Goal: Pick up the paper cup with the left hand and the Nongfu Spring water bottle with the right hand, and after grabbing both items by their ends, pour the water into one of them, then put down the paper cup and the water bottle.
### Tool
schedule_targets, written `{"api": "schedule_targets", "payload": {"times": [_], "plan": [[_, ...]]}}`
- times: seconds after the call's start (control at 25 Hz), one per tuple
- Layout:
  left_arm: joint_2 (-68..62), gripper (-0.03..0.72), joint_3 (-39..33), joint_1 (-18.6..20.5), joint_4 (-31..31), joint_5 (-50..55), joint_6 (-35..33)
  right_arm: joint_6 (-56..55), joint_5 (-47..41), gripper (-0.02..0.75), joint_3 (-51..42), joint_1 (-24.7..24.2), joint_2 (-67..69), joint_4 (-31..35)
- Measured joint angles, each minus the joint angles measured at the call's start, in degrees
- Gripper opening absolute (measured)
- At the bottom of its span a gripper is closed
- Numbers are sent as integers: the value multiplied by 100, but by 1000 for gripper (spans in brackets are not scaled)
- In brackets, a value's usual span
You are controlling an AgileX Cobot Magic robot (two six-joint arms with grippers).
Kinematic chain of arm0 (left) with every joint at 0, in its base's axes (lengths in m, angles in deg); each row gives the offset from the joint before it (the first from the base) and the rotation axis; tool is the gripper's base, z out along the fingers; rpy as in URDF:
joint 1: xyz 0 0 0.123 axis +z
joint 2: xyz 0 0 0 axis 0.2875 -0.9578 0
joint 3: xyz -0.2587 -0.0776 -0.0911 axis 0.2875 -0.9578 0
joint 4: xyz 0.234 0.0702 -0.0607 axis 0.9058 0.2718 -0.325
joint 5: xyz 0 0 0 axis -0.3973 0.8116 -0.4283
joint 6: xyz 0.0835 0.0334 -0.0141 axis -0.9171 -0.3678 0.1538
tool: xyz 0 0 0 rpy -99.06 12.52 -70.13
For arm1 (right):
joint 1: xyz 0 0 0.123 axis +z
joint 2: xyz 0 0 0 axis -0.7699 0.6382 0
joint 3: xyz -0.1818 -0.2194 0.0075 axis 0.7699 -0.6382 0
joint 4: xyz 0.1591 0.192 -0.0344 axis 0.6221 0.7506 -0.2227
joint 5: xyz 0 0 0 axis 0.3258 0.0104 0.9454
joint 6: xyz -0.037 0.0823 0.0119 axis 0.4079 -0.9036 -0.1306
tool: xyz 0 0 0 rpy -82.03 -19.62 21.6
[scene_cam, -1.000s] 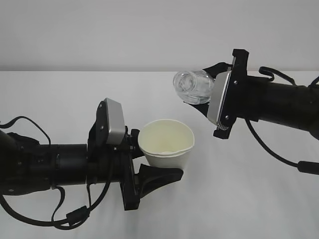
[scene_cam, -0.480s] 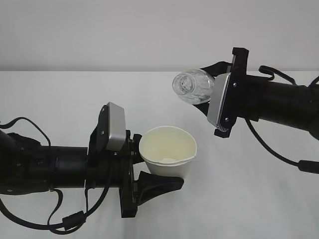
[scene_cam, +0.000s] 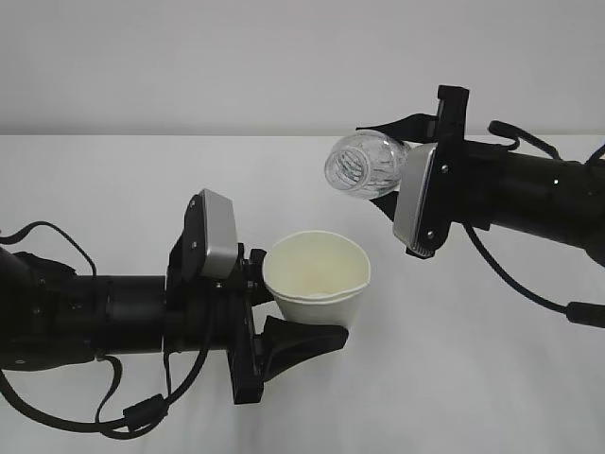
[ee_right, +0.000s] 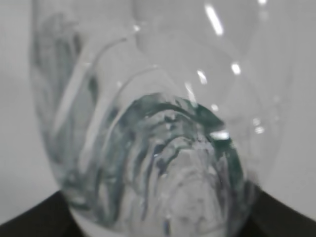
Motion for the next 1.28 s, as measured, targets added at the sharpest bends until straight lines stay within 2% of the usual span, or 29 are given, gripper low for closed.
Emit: {"api": "schedule_targets", "payload": {"times": [0.2, 0.52, 1.28], "plan": [[0, 465, 0, 0, -229, -9, 15, 277, 56, 439, 0, 0, 0, 0], [0, 464, 0, 0, -263, -9, 25, 750, 56, 439, 0, 0, 0, 0], [0, 463, 0, 0, 195, -9, 149, 1433, 341, 439, 0, 0, 0, 22]]}}
